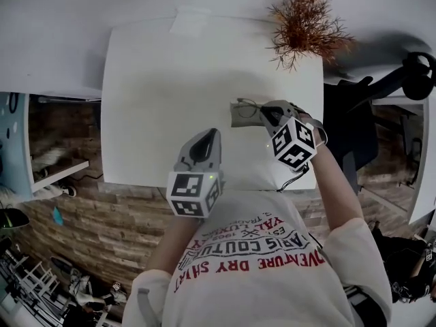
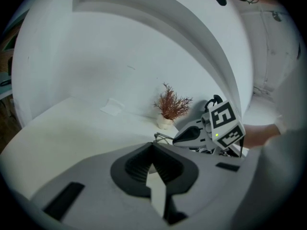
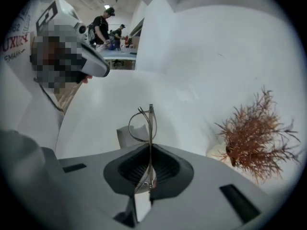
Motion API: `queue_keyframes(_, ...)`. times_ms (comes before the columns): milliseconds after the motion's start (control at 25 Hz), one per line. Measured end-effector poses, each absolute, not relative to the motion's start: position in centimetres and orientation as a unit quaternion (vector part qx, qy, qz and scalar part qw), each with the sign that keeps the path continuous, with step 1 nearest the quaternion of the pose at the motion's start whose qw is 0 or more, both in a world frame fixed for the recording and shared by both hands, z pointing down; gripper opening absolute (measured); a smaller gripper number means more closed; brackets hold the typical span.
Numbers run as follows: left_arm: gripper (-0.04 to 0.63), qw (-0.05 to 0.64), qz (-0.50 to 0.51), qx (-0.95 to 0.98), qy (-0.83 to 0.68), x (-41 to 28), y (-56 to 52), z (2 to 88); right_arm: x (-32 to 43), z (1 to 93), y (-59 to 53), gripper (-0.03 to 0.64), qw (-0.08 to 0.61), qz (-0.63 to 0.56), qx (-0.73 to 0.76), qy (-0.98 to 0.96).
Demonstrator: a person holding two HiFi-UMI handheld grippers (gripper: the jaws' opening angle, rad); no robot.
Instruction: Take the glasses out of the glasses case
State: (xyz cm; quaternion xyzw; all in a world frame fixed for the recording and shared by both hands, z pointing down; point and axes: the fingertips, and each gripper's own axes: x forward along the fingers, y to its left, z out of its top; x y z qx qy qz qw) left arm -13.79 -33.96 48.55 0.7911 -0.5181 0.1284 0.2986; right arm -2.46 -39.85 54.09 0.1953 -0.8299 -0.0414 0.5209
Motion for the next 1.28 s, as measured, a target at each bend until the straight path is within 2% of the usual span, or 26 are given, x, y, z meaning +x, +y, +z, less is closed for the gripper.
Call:
queue_keyframes(320,0.002,0.24,0.118,0.827,-0.494,-12.9,-35.3,44.7,-0.4,47.1,-40.5,0.025,0.373,0.054,0.383,-0.843)
queue_keyframes(760,0.002,0.176,0.081,0.85,-0.49,-11.6,-36.6,38.4,1.4,40.1,-37.3,0.025,0.178,0.135,0.509,-0.831)
queue_keyframes(1280,0.002,0.158,0.08,0.859,-0.481,-11.0,-36.4,36.9,0.9,38.7,-36.4,0.025,0.108,0.166,0.53,-0.824)
